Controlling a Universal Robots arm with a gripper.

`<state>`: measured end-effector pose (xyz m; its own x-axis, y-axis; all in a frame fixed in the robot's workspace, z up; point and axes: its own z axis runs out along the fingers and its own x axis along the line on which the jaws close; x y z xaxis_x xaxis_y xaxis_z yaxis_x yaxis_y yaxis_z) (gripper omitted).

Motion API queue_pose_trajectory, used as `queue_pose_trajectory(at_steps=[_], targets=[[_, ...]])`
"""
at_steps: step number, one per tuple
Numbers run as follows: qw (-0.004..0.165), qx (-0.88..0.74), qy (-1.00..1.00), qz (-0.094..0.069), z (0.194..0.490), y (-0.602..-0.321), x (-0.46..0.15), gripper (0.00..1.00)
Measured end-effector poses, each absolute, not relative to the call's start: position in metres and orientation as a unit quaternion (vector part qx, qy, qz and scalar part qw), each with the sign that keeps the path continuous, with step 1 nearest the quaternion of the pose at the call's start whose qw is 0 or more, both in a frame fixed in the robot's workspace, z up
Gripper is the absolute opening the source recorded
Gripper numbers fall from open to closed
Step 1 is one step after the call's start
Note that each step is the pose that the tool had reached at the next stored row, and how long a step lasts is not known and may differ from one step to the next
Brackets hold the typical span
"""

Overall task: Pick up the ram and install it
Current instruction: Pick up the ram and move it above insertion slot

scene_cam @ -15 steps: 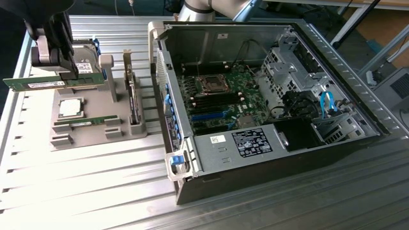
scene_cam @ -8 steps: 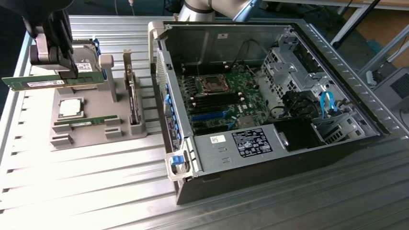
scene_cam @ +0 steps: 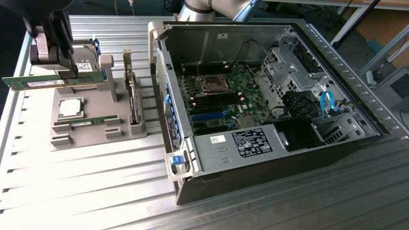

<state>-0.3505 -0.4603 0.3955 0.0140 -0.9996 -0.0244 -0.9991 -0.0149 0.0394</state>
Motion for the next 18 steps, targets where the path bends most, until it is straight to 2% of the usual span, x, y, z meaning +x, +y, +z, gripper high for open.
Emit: queue_pose_trajectory(at_steps=[18], targets=[[0.005, 0.712, -0.702, -0.023, 0.396, -0.46, -0.321, 0.12]])
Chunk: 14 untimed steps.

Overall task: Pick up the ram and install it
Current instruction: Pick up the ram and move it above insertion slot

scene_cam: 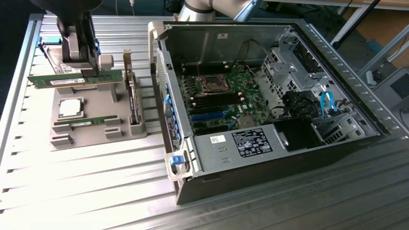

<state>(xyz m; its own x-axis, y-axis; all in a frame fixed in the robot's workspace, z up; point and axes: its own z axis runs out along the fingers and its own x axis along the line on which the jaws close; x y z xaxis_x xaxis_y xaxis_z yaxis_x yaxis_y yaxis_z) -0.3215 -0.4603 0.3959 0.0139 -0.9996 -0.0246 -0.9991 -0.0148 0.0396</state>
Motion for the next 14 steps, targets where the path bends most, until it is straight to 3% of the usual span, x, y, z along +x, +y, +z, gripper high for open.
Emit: queue_pose_trajectory(at_steps=[14], targets=[[0.006, 0.712, -0.702, -0.023, 0.397, -0.46, -0.295, 0.12]])
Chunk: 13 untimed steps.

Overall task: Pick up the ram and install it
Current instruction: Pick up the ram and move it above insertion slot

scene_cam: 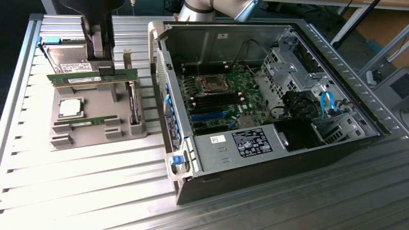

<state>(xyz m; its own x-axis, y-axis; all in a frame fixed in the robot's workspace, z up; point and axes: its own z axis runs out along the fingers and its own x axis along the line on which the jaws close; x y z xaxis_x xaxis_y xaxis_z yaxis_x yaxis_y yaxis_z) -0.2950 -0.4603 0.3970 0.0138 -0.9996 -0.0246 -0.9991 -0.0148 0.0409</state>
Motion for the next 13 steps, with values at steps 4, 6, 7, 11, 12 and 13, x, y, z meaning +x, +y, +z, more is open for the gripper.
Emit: queue_pose_trajectory(at_steps=[4, 6, 7, 11, 12, 13], targets=[[0.006, 0.712, -0.702, -0.023, 0.397, -0.46, -0.287, 0.12], [0.006, 0.712, -0.702, -0.023, 0.397, -0.46, -0.284, 0.12], [0.006, 0.712, -0.702, -0.023, 0.397, -0.46, -0.282, 0.12], [0.007, 0.712, -0.702, -0.024, 0.397, -0.46, -0.269, 0.12], [0.007, 0.712, -0.702, -0.024, 0.398, -0.46, -0.265, 0.12], [0.007, 0.712, -0.702, -0.024, 0.398, -0.46, -0.262, 0.12]])
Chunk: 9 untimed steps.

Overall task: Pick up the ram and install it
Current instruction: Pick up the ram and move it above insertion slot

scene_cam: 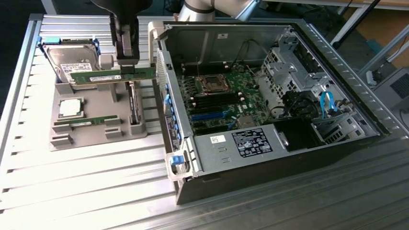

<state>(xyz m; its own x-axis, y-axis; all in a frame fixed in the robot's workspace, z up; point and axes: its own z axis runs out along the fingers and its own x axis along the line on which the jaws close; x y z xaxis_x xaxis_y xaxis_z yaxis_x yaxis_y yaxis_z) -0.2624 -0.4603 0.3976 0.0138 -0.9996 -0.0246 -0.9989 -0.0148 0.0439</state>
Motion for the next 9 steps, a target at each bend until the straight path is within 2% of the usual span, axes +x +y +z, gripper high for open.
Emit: queue_pose_trajectory(at_steps=[9], targets=[[0.009, 0.712, -0.702, -0.026, 0.398, -0.46, -0.235, 0.12]])
